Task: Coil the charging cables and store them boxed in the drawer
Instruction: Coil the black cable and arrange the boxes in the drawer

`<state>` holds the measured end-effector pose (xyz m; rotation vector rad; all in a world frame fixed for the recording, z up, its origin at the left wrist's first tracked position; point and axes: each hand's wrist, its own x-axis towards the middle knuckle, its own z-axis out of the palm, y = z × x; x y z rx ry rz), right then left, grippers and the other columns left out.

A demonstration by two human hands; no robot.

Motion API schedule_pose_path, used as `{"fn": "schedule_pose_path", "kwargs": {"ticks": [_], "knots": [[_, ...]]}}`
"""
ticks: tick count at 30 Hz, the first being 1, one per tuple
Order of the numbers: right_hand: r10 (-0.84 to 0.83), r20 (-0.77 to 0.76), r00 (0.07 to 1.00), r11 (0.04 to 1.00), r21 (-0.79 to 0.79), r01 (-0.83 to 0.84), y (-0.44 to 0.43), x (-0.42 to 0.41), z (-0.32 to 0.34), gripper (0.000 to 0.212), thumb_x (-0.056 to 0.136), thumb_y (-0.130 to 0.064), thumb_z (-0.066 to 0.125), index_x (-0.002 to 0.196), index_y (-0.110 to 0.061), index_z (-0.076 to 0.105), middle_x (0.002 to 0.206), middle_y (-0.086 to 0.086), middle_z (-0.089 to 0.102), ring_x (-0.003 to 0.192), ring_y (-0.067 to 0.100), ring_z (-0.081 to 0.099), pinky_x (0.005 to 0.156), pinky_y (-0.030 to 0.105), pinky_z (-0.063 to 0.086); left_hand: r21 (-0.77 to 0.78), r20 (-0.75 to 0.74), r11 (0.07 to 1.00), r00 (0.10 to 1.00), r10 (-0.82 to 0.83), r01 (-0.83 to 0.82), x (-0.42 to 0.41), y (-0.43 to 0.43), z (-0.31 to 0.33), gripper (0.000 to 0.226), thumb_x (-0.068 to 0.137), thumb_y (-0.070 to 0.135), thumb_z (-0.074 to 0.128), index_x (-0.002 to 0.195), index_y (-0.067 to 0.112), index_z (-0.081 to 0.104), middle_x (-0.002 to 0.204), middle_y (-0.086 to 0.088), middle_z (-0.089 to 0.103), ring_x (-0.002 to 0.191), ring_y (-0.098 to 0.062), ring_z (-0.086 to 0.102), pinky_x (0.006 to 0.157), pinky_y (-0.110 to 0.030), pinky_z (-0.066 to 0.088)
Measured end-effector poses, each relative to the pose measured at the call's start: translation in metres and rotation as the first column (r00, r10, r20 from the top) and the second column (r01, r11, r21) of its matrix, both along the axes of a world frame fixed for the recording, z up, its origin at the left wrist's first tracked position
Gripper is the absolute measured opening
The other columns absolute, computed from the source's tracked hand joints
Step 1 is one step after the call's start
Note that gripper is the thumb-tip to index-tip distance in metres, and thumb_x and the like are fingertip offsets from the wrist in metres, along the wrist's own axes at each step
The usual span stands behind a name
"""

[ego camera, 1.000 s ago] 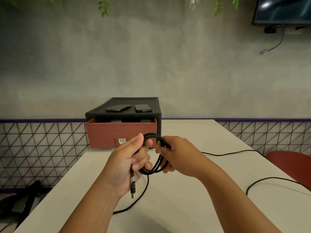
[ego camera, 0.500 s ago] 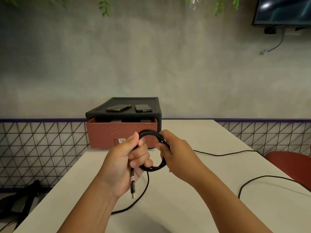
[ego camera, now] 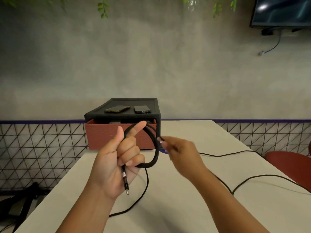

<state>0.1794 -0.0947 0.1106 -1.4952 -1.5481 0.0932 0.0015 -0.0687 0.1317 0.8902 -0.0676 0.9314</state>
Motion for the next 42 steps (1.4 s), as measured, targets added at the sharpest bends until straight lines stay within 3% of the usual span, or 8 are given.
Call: {"fn": "schedule_pose_path", "kwargs": {"ticks": [3, 8, 15, 20, 24, 29, 35, 42], "knots": [[0.119, 0.282, 0.952, 0.984, -0.163, -0.075, -0.009, -0.014, -0.020, 0.032, 0.096, -0.028, 0.043, 0.126, -0.037, 0.050, 0.088, 0.001, 0.064, 0.080, 0.025, 0.057, 0.073, 0.032, 0.047, -0.085, -0.015, 0.991, 0.994, 0.107, -0.108, 0.000, -0.001, 0.007, 0.048, 0.086, 0.028, 0.050, 0.119, -0.004, 0.060, 0.047, 0.007, 0.030, 0.038, -0.004, 0.021, 0.039, -0.015, 0.036], [0.276, 0.488, 0.828, 0.918, -0.390, -0.076, -0.032, -0.033, -0.007, 0.047, 0.100, -0.028, 0.037, 0.144, -0.036, 0.026, 0.114, 0.015, 0.060, 0.097, 0.033, 0.055, 0.075, 0.034, 0.043, 0.093, -0.199, 0.912, 0.890, 0.410, -0.399, 0.009, 0.001, 0.007, 0.042, 0.090, 0.026, 0.041, 0.127, 0.007, 0.046, 0.047, 0.009, 0.030, 0.036, -0.001, 0.027, 0.040, -0.014, 0.033], [0.411, 0.573, 0.709, 0.859, -0.503, -0.092, -0.048, -0.031, 0.031, 0.017, 0.094, -0.022, 0.047, 0.085, -0.007, 0.049, 0.070, 0.004, 0.045, 0.060, 0.018, 0.040, 0.054, 0.032, 0.031, 0.496, -0.353, 0.765, 0.710, 0.610, -0.411, 0.024, 0.001, -0.010, 0.024, 0.099, 0.018, 0.035, 0.114, 0.034, 0.045, 0.048, 0.005, 0.045, 0.056, -0.009, 0.059, 0.071, -0.020, 0.046], [0.359, 0.651, 0.669, 0.917, -0.378, -0.125, -0.051, -0.026, 0.052, 0.015, 0.091, -0.017, 0.048, 0.097, -0.015, 0.062, 0.084, 0.001, 0.061, 0.074, 0.017, 0.052, 0.063, 0.029, 0.040, 0.679, -0.414, 0.669, 0.595, 0.689, -0.301, 0.030, -0.001, -0.013, 0.020, 0.099, 0.017, 0.042, 0.098, 0.036, 0.045, 0.065, 0.012, 0.060, 0.067, 0.011, 0.056, 0.068, -0.007, 0.043], [0.272, 0.652, 0.708, 0.957, -0.259, -0.129, -0.047, -0.013, 0.070, 0.002, 0.085, -0.023, 0.063, 0.086, -0.025, 0.063, 0.063, -0.014, 0.051, 0.059, 0.003, 0.043, 0.057, 0.016, 0.033, 0.728, -0.509, 0.668, 0.533, 0.676, -0.152, 0.030, -0.004, -0.018, 0.014, 0.098, 0.026, 0.041, 0.094, 0.015, 0.049, 0.058, 0.006, 0.054, 0.052, -0.009, 0.050, 0.054, -0.026, 0.044], [0.071, 0.605, 0.793, 0.983, 0.093, -0.159, -0.020, 0.024, 0.067, 0.014, 0.081, -0.029, 0.063, 0.088, -0.025, 0.074, 0.076, -0.005, 0.070, 0.064, 0.016, 0.060, 0.056, 0.024, 0.044, 0.401, -0.549, 0.903, 0.749, 0.371, -0.153, 0.017, -0.008, -0.007, 0.052, 0.093, 0.046, 0.030, 0.107, 0.010, 0.065, 0.046, 0.004, 0.027, 0.040, -0.010, 0.025, 0.047, -0.021, 0.037], [0.279, 0.032, 0.960, 0.960, -0.030, -0.278, -0.002, 0.019, 0.041, 0.030, 0.089, -0.043, 0.048, 0.073, -0.024, 0.065, 0.058, -0.015, 0.056, 0.056, -0.002, 0.044, 0.058, 0.017, 0.035, 0.060, -0.253, 0.998, 0.966, 0.050, -0.035, 0.015, -0.004, 0.003, 0.031, 0.067, 0.042, 0.079, 0.068, 0.013, 0.067, 0.039, 0.010, 0.021, 0.029, -0.003, 0.018, 0.036, -0.018, 0.033], [0.505, -0.558, 0.659, 0.808, 0.036, -0.589, -0.013, -0.014, 0.025, 0.043, 0.084, -0.045, 0.036, 0.106, -0.021, 0.064, 0.083, 0.001, 0.067, 0.073, 0.014, 0.061, 0.064, 0.024, 0.049, -0.072, -0.204, 0.995, 0.978, 0.051, -0.067, 0.024, -0.004, 0.002, 0.043, 0.071, 0.050, 0.071, 0.051, 0.019, 0.048, 0.033, 0.010, 0.024, 0.029, -0.005, 0.011, 0.032, -0.016, 0.030]]}}
